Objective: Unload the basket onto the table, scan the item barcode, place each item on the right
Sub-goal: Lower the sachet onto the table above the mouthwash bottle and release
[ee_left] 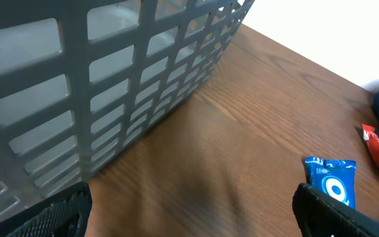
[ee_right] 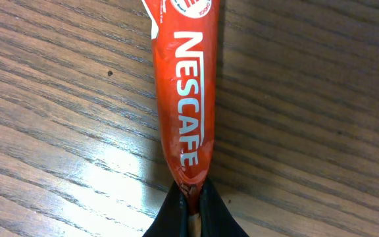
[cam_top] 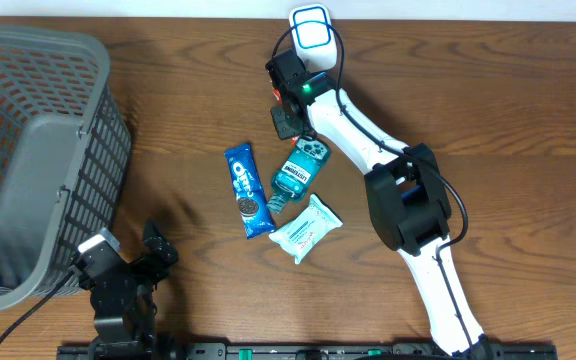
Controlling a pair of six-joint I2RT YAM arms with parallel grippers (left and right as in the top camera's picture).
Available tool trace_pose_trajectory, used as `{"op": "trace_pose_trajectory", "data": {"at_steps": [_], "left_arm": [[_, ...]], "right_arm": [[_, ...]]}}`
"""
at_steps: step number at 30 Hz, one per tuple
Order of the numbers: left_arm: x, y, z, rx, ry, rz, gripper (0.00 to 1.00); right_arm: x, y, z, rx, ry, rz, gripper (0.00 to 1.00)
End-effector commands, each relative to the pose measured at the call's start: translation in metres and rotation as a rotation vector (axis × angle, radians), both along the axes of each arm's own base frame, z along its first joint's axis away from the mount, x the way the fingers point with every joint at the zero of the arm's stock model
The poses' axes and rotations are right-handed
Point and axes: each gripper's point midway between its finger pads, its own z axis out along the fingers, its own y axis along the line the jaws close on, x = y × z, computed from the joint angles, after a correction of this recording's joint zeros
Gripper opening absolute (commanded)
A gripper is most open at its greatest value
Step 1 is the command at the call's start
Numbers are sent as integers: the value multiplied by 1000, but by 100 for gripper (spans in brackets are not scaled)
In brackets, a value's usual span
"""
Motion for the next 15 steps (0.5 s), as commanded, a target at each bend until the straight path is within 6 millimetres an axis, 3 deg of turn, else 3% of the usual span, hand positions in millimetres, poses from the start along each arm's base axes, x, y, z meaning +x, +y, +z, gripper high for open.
{"op": "trace_pose_trajectory", "data": {"at_steps": [1,5,8,15], "left_arm": [[0,2,1,18,5,6,98],[0,2,1,18,5,6,98],[0,2,1,18,5,6,98],[0,2,1,18,5,6,98]], "right_arm": [[-6,-1,1,-3,26,9,1],[-5,-6,53,50,4,32,1],[-10,-22,96,80,-7,49,1],[-25,-102,183,88,-40,-72,1]]}}
